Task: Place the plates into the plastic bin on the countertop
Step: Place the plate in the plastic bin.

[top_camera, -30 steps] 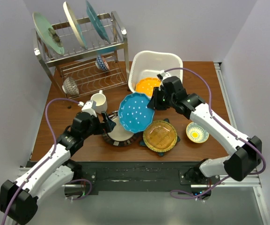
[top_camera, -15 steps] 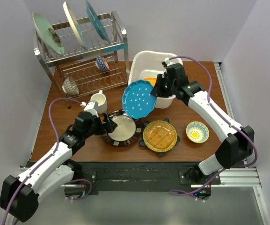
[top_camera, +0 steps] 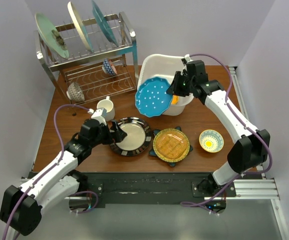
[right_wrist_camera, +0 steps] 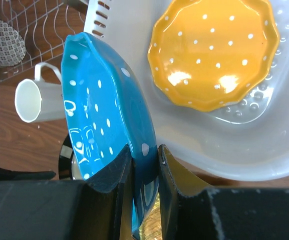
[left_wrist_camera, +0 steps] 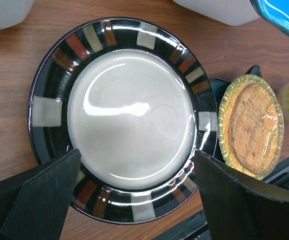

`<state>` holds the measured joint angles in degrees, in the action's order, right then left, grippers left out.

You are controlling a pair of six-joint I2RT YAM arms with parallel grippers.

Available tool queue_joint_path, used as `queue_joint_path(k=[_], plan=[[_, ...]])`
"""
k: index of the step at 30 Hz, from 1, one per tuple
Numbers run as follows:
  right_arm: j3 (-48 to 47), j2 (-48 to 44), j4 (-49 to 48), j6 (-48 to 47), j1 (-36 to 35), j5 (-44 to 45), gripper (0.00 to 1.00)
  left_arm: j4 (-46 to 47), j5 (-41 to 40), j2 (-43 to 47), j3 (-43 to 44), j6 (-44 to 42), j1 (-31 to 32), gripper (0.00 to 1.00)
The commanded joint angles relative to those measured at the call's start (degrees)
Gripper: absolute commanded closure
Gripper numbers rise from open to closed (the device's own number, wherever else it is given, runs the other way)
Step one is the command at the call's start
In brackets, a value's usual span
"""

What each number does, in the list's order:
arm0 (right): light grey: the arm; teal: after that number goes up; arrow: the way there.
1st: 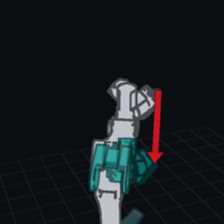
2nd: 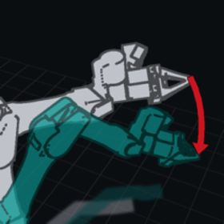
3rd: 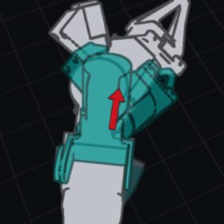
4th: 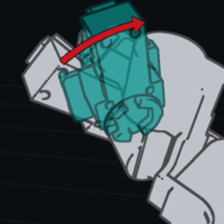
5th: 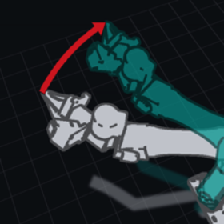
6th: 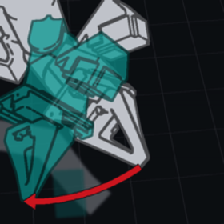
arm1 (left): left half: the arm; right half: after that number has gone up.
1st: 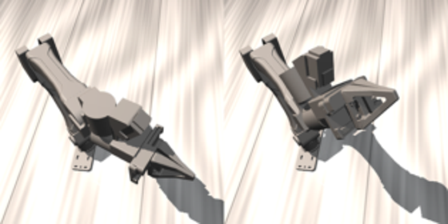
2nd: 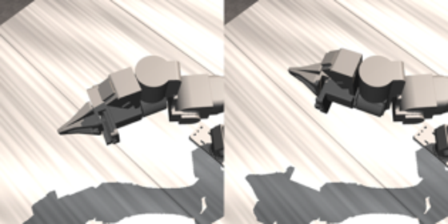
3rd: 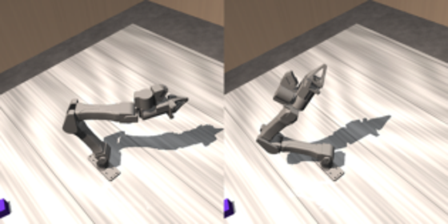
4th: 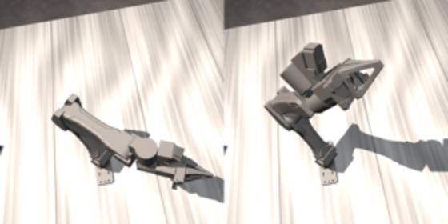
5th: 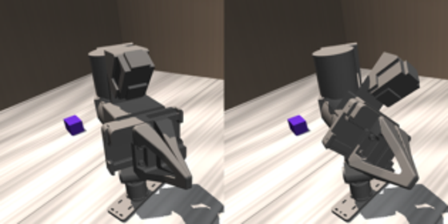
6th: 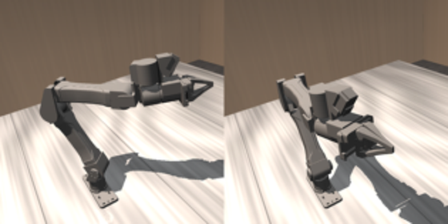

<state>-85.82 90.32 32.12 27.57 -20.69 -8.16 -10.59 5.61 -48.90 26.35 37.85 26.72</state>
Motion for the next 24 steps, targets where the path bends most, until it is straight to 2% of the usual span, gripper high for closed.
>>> queue_joint_path(k=[1, 14, 24], plan=[[-6.3, 0.1, -8.4, 3.0, 1.0, -3.6, 1.0, 2.6, 1.6, 1.0, -0.2, -1.4, 0.3, 0.0], [-9.4, 5.6, -11.2, 6.4, 6.7, -7.1, 1.0, 4.1, 3.6, -0.6, -1.0, -1.5, 0.2, 0.0], [-8.1, 7.9, -14.5, 9.0, 10.9, -7.8, 1.0, 5.8, 5.1, -2.6, -1.7, -1.5, 0.2, 0.0]])
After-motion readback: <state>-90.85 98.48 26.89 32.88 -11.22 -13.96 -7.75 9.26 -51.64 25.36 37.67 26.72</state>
